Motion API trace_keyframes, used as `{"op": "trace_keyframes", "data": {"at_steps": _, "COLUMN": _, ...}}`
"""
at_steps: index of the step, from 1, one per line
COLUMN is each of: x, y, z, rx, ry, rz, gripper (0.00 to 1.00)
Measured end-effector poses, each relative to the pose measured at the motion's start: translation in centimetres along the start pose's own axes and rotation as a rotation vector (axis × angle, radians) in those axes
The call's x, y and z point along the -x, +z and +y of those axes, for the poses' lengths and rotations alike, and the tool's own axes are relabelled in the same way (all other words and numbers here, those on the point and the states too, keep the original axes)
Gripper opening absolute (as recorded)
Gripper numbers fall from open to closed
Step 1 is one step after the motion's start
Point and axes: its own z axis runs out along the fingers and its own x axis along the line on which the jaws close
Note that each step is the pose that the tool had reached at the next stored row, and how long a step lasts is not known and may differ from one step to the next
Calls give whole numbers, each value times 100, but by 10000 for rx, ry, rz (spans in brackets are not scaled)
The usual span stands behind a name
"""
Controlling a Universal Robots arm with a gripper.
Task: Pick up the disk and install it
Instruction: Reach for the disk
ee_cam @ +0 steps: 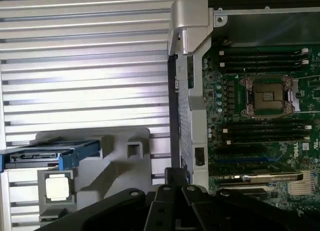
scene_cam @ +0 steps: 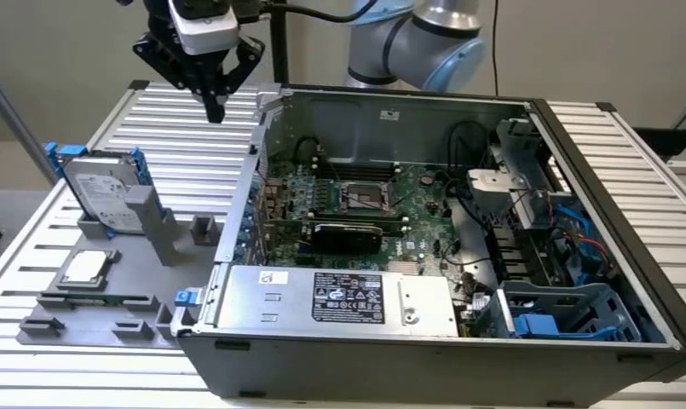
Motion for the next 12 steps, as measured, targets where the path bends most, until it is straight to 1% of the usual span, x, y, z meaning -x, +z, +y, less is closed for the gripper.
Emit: {"op": "trace_keyframes", "data": {"at_steps": 12, "x": -546, "y": 7, "z": 58, "rx": -47, "ry": 2, "rz": 66, "gripper": 0}}
